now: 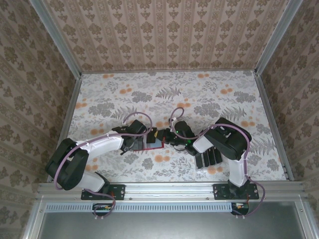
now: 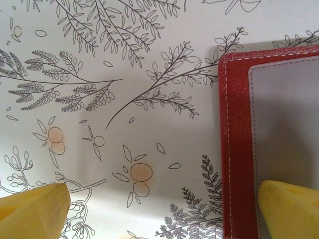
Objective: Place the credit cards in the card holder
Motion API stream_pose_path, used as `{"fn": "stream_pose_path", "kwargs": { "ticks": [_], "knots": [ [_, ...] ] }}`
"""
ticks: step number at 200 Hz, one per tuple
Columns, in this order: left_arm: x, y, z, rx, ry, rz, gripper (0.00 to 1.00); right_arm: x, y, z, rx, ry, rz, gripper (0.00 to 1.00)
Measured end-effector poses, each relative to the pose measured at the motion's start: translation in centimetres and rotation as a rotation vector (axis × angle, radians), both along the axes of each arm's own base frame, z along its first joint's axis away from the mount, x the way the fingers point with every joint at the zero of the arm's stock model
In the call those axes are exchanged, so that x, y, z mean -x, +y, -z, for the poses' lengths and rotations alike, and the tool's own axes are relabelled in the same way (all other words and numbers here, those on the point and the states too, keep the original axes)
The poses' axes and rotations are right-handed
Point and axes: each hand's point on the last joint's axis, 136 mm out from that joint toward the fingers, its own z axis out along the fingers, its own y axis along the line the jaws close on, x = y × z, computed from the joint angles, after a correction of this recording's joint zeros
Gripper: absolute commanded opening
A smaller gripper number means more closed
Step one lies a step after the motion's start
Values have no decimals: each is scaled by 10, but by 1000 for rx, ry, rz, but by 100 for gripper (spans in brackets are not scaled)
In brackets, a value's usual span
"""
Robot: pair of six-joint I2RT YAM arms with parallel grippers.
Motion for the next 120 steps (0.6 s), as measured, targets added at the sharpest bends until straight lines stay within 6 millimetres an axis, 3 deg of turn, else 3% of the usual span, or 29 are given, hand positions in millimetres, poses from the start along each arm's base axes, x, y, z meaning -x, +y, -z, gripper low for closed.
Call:
{"fn": "stream_pose_path", "kwargs": {
  "ticks": [120],
  "knots": [
    [0,0,0,0,0,0,100,7,2,2,-15,22,-20,0]
  ]
}}
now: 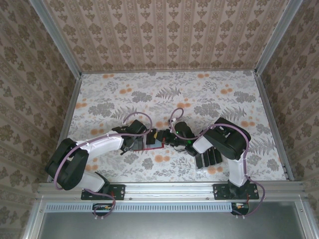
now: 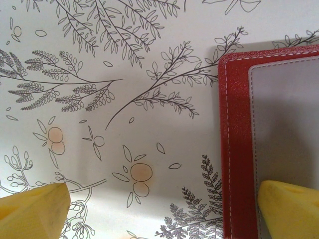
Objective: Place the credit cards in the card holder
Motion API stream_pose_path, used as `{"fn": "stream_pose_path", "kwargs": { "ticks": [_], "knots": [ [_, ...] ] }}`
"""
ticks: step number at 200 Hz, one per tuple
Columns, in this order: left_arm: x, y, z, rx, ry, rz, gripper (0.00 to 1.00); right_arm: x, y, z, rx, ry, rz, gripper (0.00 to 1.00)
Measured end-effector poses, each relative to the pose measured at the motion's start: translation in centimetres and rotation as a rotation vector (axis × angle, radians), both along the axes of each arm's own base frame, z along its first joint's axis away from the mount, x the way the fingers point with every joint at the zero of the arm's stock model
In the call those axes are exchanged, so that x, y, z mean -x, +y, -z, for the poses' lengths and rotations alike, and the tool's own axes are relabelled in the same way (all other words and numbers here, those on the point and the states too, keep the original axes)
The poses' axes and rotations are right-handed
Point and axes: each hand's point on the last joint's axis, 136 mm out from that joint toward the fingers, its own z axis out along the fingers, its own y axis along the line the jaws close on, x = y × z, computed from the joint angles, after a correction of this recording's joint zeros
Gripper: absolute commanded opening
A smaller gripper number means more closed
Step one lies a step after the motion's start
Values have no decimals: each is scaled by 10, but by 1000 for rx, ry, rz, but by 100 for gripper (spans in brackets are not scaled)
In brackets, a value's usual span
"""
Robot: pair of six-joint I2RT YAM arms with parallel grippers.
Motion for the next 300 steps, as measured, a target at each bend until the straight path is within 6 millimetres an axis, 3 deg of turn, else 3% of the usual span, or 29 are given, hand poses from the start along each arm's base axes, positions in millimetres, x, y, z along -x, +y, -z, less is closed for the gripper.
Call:
{"fn": "stream_pose_path", "kwargs": {
  "ticks": [101,300],
  "knots": [
    [0,0,0,0,1,0,100,14,3,9,-7,43,-64,0],
    [0,-1,0,2,4,1,100,10,35,13,35,121,-156,0]
  ]
}}
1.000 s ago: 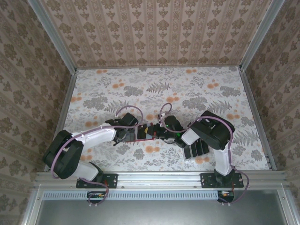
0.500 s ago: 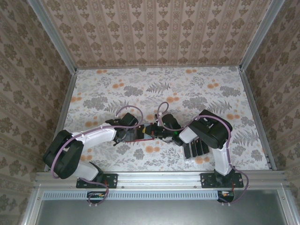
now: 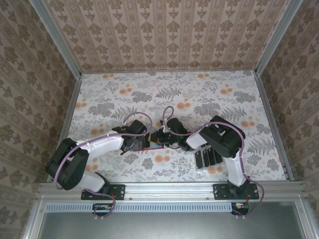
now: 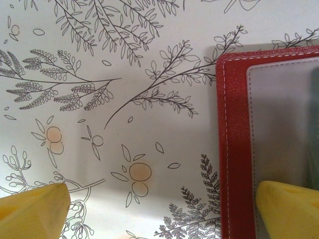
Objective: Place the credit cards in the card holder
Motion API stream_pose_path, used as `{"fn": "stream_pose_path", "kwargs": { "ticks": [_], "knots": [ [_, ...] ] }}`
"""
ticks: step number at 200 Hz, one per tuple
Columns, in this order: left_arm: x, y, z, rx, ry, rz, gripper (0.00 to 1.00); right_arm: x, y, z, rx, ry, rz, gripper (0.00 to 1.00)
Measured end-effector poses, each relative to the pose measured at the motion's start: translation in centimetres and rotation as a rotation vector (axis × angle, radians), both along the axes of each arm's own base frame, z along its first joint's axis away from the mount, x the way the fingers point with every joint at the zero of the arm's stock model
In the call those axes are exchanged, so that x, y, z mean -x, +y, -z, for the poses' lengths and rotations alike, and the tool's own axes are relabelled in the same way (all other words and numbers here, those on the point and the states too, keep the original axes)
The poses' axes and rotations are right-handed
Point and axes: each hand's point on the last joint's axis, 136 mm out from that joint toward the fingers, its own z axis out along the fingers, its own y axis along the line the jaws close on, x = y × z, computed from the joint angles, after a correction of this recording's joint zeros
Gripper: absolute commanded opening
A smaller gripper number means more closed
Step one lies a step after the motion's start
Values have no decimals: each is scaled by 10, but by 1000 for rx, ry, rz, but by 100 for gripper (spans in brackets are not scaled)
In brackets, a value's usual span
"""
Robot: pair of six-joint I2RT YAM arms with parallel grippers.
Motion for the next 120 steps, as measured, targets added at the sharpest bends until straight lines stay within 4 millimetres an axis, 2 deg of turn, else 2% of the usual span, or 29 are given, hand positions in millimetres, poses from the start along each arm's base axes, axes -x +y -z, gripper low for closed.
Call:
{"fn": "stream_pose_path", "kwargs": {
  "ticks": [12,35,57,87,120],
  "knots": [
    [0,-1,-1,1,1,0,100,0,0,1,11,2,-4,2],
    [-5,-4,-7,19,-14,-6,100,0,1,2,21,6,-11,21],
    [-12,-1,-20,64,-48,-43,100,1,3,-7,24,-8,-22,34],
    [-20,9,-32,111,-85,-112,100,4,0,-12,67,-3,-34,44],
    [-23,19,-32,130,-81,-170,100,7,-7,-15,150,2,-50,48]
  ]
}}
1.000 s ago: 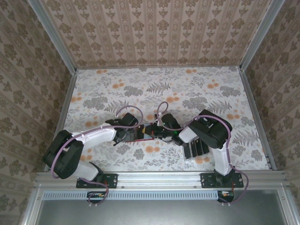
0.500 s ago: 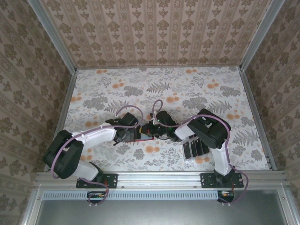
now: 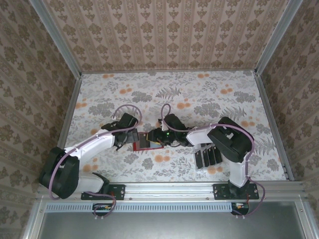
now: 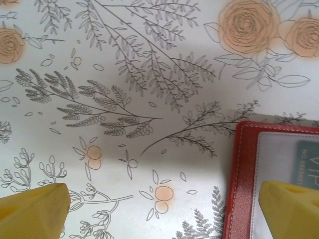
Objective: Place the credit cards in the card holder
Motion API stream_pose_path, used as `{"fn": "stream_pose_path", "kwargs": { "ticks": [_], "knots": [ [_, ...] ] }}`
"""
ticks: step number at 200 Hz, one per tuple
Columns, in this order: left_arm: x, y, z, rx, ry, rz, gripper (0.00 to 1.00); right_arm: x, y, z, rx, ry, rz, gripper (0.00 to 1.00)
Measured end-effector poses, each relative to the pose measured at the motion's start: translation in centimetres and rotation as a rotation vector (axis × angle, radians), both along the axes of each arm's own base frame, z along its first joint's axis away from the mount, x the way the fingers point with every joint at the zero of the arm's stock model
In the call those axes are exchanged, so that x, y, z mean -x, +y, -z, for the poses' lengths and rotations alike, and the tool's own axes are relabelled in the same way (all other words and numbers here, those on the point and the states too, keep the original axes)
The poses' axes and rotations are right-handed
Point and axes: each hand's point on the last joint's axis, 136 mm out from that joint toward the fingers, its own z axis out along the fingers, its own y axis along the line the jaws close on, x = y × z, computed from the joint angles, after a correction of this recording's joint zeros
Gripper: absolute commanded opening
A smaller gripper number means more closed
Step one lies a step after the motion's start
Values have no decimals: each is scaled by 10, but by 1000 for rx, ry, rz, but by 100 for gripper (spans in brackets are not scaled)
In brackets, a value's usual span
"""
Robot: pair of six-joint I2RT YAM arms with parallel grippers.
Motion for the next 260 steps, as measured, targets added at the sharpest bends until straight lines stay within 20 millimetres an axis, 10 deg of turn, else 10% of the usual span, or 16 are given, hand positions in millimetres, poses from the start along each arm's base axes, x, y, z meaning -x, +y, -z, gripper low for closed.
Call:
{"fn": "stream_pose_path", "kwargs": {
  "ticks": [78,260],
  "knots": [
    [9,14,19,-11,59,-65,100,-8,-6,-19,249,-76,-53,15],
    [17,16,41,-7,107,-85,100,-11,11,18,447,-70,-126,11]
  ]
}}
